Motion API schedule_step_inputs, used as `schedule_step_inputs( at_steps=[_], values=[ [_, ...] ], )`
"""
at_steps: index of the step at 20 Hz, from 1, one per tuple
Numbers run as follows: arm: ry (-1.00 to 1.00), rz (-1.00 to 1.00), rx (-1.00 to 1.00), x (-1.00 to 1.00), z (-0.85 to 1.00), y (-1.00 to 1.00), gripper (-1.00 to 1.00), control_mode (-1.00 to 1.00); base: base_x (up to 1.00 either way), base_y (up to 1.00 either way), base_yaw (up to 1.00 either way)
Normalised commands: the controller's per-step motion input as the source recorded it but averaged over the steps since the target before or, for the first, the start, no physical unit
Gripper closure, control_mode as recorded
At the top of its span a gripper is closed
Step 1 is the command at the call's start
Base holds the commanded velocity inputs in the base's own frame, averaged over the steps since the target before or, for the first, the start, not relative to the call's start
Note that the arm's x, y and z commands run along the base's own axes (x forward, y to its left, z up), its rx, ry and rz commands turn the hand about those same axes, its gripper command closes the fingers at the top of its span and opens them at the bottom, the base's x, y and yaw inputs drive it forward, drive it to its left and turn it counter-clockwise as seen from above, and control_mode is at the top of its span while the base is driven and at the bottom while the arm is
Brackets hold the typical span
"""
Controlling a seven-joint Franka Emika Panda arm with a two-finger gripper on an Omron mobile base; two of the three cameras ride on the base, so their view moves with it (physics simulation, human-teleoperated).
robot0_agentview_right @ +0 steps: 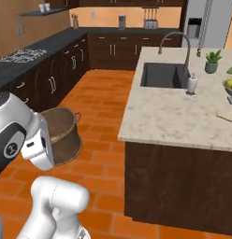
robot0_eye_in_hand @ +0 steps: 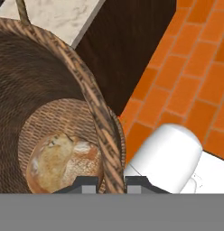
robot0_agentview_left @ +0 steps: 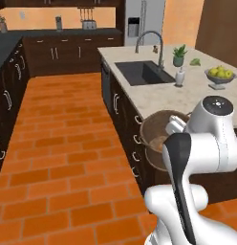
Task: Open the cabinet, pick up the bread from the cabinet and place it in the basket. Then move the basket to the dining counter.
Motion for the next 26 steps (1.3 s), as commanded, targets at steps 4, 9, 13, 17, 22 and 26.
schedule_step_inputs(
  at_steps=[4, 9, 13, 17, 22, 26],
  values=[
    [0.00, 0.00, 0.00, 0.00, 0.00, 0.00, 1.00, 1.00, 0.89, -1.00, 0.25],
    [0.00, 0.00, 0.00, 0.00, 0.00, 0.00, 1.00, 1.00, 0.32, -1.00, 0.37],
    [0.00, 0.00, 0.00, 0.00, 0.00, 0.00, 1.00, 1.00, 0.31, -0.98, -0.02],
    [0.00, 0.00, 0.00, 0.00, 0.00, 0.00, 1.00, 1.00, 0.77, -0.89, -0.06],
    [0.00, 0.00, 0.02, 0.37, -0.12, -0.23, 1.00, -1.00, 0.41, -0.21, 0.00],
    [0.02, 0.00, 0.09, 1.00, -0.56, -0.74, 1.00, -1.00, 0.00, 0.00, 0.00]
  ],
)
